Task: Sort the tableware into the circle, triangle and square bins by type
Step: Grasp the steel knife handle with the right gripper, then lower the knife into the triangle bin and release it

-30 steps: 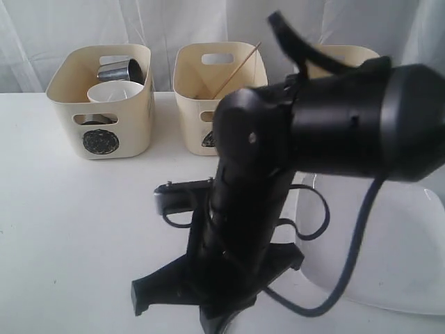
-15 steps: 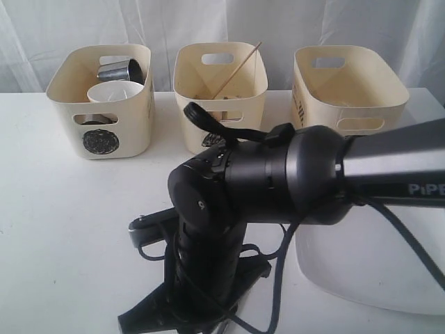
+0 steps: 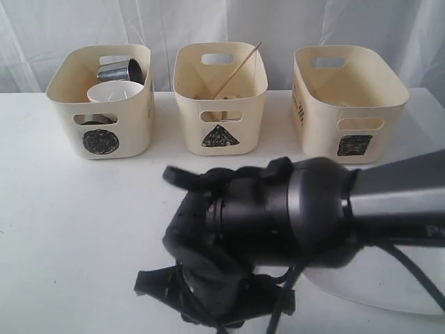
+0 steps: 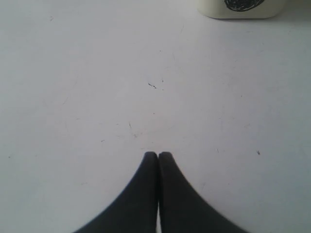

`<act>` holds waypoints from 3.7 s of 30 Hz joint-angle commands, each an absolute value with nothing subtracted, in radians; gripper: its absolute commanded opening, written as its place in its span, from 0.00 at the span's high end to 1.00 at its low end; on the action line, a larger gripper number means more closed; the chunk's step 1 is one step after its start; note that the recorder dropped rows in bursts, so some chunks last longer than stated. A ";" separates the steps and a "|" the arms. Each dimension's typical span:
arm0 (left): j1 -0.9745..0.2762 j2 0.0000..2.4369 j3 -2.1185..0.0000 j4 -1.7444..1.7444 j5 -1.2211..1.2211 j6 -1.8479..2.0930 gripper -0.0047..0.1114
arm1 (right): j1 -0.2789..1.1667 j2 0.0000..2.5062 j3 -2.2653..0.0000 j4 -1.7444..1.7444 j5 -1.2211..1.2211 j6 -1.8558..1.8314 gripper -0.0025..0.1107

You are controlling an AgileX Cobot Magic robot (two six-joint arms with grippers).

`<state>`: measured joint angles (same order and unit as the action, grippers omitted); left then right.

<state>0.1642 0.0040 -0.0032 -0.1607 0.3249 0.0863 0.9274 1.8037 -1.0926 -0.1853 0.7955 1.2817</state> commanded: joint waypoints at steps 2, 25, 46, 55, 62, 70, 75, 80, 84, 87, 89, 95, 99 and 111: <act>0.169 0.000 0.000 -0.170 0.350 0.086 0.96 | 1.017 1.778 -1.068 -0.323 0.836 1.421 0.79; 0.169 0.000 0.000 -0.170 0.350 0.086 0.96 | 1.017 1.822 -1.068 -0.334 0.822 1.391 0.73; 0.169 0.000 0.000 -0.170 0.350 0.086 0.96 | 1.017 1.904 -1.068 -0.236 0.788 1.530 0.70; 0.169 0.000 0.000 -0.170 0.350 0.086 0.96 | 1.017 1.911 -1.068 -0.233 0.742 1.693 0.98; 0.169 0.000 0.000 -0.170 0.350 0.086 0.96 | 1.017 1.911 -1.068 -0.253 0.708 1.736 0.98; 0.169 0.000 0.000 -0.170 0.350 0.086 0.96 | 1.017 1.843 -1.068 -0.421 0.676 1.724 0.98; 0.169 0.000 0.000 -0.170 0.350 0.086 0.96 | 1.017 1.767 -1.068 -0.534 0.676 1.694 0.98; 0.169 0.000 0.000 -0.170 0.350 0.086 0.96 | 1.017 1.695 -1.068 -0.534 0.663 1.616 0.98; 0.169 0.000 0.000 -0.170 0.350 0.086 0.96 | 1.017 1.633 -1.068 -0.633 0.646 1.610 0.98; 0.169 0.000 0.000 -0.170 0.350 0.086 0.96 | 1.017 1.587 -1.068 -0.739 0.640 1.610 0.98; 0.169 0.000 0.000 -0.170 0.350 0.086 0.96 | 1.017 1.562 -1.068 -0.793 0.642 1.610 0.98; 0.169 0.000 0.000 -0.170 0.350 0.086 0.96 | 0.990 1.497 -1.068 -1.071 0.673 1.793 0.98; 0.169 0.000 0.000 -0.170 0.350 0.086 0.96 | 0.904 1.486 -1.072 -1.282 0.672 1.937 0.98; 0.169 0.000 0.000 -0.170 0.350 0.086 0.96 | 0.517 1.648 -1.218 -1.607 0.199 1.985 0.98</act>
